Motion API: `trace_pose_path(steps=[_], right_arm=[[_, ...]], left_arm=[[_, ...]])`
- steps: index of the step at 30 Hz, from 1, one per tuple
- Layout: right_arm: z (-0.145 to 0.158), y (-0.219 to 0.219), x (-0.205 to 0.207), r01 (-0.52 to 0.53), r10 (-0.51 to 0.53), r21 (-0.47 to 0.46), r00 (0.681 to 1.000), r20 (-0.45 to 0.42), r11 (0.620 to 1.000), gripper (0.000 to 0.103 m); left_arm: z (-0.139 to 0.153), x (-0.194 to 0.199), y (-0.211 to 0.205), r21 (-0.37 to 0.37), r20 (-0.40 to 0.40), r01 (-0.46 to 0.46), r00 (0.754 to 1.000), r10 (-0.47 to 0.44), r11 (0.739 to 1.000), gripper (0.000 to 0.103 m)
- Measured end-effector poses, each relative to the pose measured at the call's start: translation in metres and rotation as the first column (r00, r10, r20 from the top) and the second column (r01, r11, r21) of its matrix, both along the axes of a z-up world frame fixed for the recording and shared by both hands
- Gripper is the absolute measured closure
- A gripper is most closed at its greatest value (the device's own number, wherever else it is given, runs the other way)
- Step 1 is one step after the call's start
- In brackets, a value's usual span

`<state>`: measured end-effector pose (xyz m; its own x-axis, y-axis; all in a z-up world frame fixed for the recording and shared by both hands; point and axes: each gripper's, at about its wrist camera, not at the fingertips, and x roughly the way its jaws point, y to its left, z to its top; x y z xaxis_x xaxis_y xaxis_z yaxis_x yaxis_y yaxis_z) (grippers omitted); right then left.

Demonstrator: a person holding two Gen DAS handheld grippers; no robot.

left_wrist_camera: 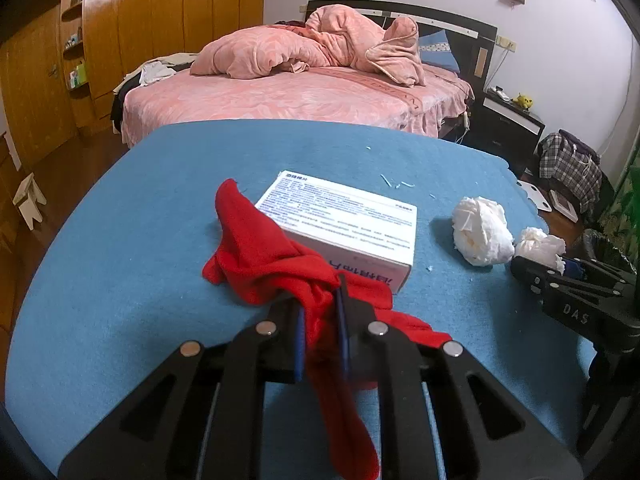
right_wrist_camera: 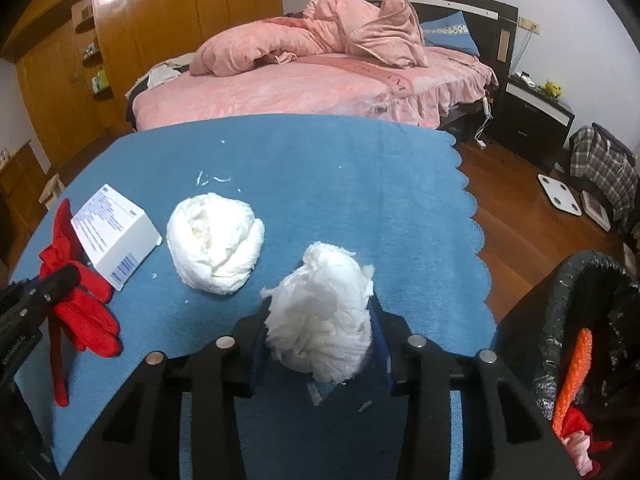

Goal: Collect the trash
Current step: 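Grasp the loose white tissue ball with the right tool, then carry the red glove and white tissue over the black bin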

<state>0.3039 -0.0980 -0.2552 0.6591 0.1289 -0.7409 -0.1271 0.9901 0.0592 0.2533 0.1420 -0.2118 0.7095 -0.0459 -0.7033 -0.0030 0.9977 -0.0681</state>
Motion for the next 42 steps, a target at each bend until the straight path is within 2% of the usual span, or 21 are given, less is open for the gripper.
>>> trace_pose_path(steps=[13,24,29,42], right_arm=[[0.001,0.002,0.001,-0.003,0.003,-0.007,1.000,-0.010,1.000,0.063],[0.031,-0.004,-0.035,-0.034,0.030,0.067,0.998,0.052,0.997,0.065],[0.046,-0.009,-0.059,-0.053,0.045,0.090,0.995,0.085,0.995,0.065],[0.088,-0.051,-0.114,-0.043,0.023,0.115,0.986,0.168,0.992,0.065]], left_arm=[[0.001,0.003,0.002,-0.014,-0.021,-0.019,1.000,0.019,1.000,0.091],[0.028,-0.024,-0.003,-0.035,0.069,-0.005,0.998,0.007,0.999,0.091],[0.046,-0.045,-0.014,-0.012,0.112,0.014,0.994,-0.013,1.000,0.091],[0.085,-0.082,-0.050,-0.031,0.193,0.097,0.977,-0.089,0.995,0.091]])
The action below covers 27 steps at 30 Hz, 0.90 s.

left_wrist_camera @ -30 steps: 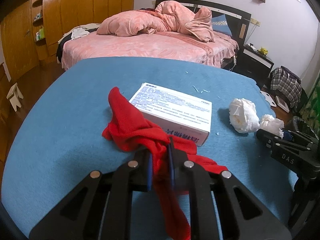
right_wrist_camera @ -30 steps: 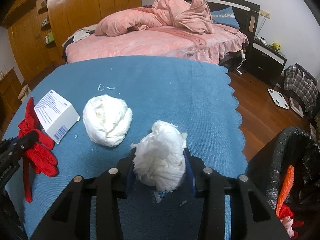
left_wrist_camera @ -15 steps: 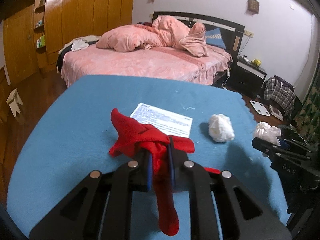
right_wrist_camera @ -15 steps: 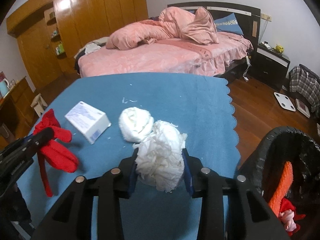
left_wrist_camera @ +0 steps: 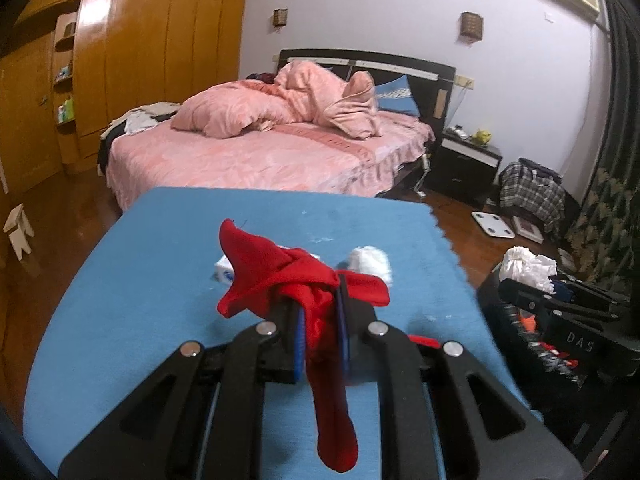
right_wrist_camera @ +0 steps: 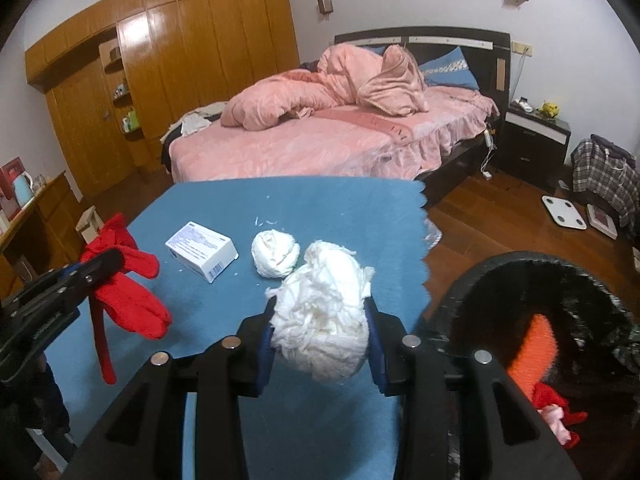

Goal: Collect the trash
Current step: 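Carry the red glove and white tissue over the black bin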

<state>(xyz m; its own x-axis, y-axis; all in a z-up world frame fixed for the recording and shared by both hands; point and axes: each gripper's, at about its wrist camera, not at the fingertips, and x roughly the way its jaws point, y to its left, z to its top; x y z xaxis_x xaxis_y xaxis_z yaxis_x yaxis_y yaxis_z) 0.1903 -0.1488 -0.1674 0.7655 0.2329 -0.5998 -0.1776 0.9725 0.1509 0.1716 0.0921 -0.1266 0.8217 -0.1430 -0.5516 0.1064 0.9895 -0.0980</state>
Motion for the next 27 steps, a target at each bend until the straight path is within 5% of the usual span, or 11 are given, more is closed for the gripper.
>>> trace_pose_path(steps=[13,27], right_arm=[[0.019,-0.073,-0.045,0.137,-0.137,-0.006,0.989,0.048,0.991,0.064],[0.018,-0.171,-0.084,0.319,-0.318,-0.008,0.947,0.050,0.948,0.064]], left_arm=[[0.021,-0.025,-0.082,0.001,0.043,0.170,0.985,-0.170,0.985,0.091],[0.029,-0.043,-0.183,0.014,0.093,0.377,0.922,-0.376,0.926,0.091]])
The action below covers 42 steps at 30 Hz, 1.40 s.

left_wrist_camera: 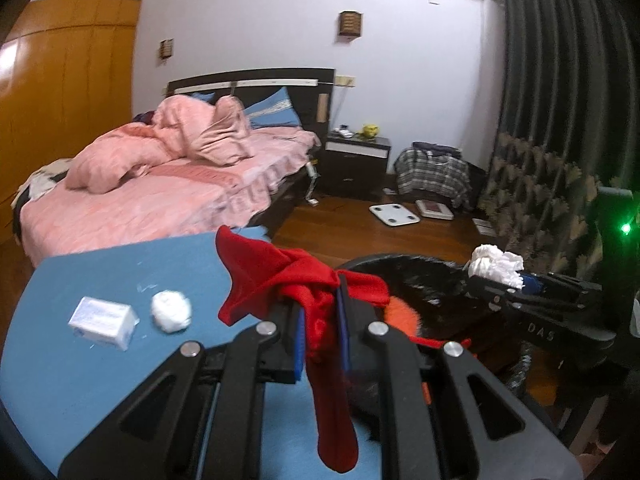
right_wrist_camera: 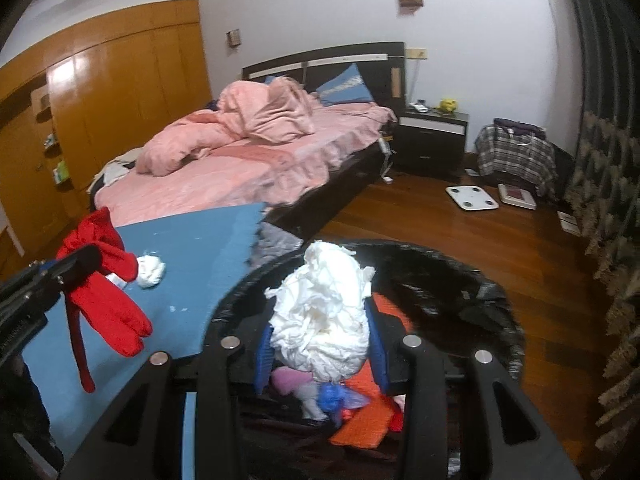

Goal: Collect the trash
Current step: 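Carry the red glove and white tissue over the black bin, then open both tools to drop the red glove and tissue into the bin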

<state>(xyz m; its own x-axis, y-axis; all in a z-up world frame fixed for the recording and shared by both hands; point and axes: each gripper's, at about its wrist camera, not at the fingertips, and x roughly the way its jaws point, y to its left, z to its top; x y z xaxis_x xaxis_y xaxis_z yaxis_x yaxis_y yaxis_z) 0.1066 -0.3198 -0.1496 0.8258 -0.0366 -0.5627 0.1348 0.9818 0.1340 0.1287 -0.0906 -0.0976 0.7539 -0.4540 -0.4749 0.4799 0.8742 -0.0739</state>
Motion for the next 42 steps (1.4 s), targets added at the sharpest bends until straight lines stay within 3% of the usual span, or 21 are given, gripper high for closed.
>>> trace_pose_path(steps=[18,36,38,40,42], right_arm=[[-0.024,-0.075,-0.006,0.110,-0.109,0.025,0.994,-0.024,0.994,0.064],[-0.038,-0.093,0.002,0.135,-0.133,0.025,0.990,-0.051,0.991,0.063],[-0.037,-0.093,0.002,0.136,-0.134,0.024,0.990,-0.051,0.990,0.060],[-0.038,-0.093,0.002,0.137,-0.136,0.012,0.989,-0.052,0.990,0.057],[-0.040,-0.093,0.003,0.138,-0.138,-0.002,0.989,-0.054,0.990,0.044]], left_arm=[[-0.013,0.009,-0.101,0.038,-0.018,0.162,0.987,-0.161,0.986,0.090],[-0.040,0.037,-0.133,0.060,-0.086,0.199,0.977,-0.194,0.978,0.090],[-0.041,0.042,-0.134,0.059,-0.092,0.205,0.976,-0.199,0.977,0.088],[-0.042,0.045,-0.132,0.049,-0.105,0.216,0.972,-0.210,0.975,0.079],[-0.042,0.048,-0.129,0.043,-0.109,0.213,0.972,-0.208,0.976,0.068]])
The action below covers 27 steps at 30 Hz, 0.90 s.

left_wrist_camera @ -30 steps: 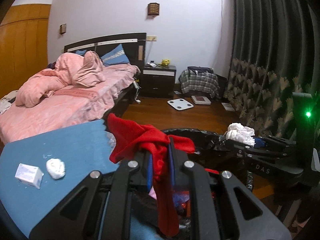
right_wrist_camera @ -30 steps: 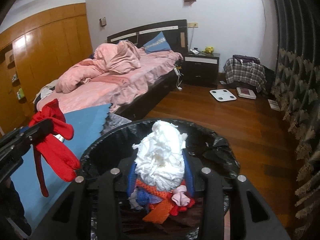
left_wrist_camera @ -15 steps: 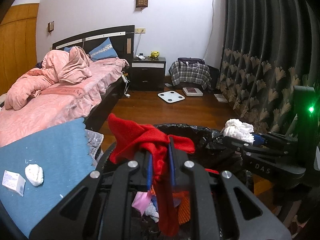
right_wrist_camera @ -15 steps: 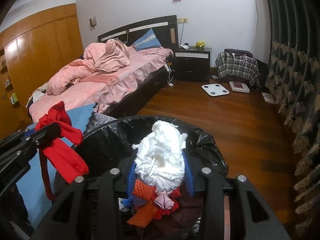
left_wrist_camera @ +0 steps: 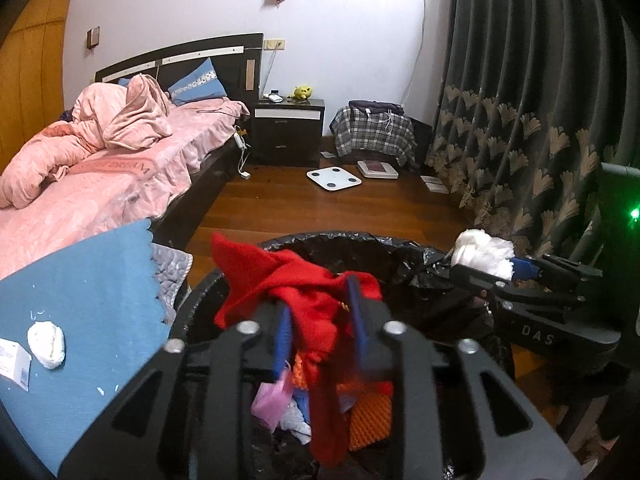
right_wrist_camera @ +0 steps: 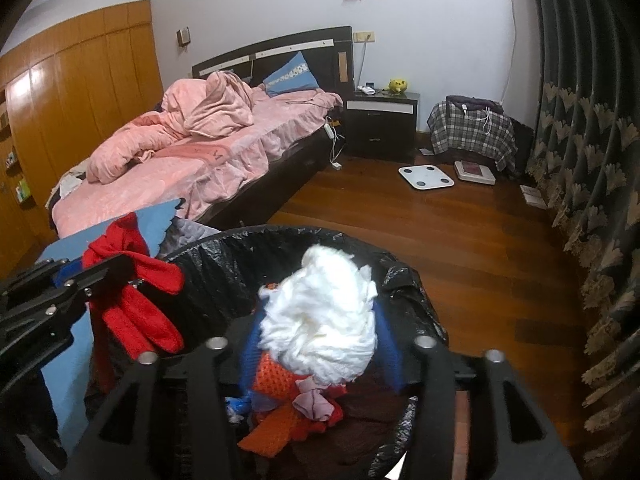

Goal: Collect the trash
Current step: 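Open both tools to drop the red glove and tissue into the bin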

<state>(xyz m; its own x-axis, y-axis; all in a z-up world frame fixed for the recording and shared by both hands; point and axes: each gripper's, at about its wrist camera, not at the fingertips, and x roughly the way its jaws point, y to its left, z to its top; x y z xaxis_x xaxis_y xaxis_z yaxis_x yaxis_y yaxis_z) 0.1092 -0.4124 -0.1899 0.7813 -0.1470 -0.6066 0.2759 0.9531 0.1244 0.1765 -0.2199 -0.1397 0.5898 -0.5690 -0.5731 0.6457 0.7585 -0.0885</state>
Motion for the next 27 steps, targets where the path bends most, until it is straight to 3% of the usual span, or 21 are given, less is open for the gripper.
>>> trace_pose_path(steps=[9,17,27], right_arm=[[0.003,0.004,-0.008,0.008,-0.008,-0.042,1.000,0.016,0.999,0.009],[0.008,-0.004,-0.013,0.046,-0.046,-0.038,0.999,0.016,0.998,0.007],[0.008,-0.008,-0.016,0.057,-0.056,-0.029,0.998,0.022,0.998,0.007]], left_arm=[[0.003,0.004,0.019,-0.036,-0.013,-0.043,0.999,0.042,0.998,0.037],[0.002,0.010,0.024,-0.049,-0.050,0.000,0.999,-0.002,0.999,0.036],[-0.018,0.008,0.018,0.000,-0.129,0.030,0.991,-0.030,1.000,0.033]])
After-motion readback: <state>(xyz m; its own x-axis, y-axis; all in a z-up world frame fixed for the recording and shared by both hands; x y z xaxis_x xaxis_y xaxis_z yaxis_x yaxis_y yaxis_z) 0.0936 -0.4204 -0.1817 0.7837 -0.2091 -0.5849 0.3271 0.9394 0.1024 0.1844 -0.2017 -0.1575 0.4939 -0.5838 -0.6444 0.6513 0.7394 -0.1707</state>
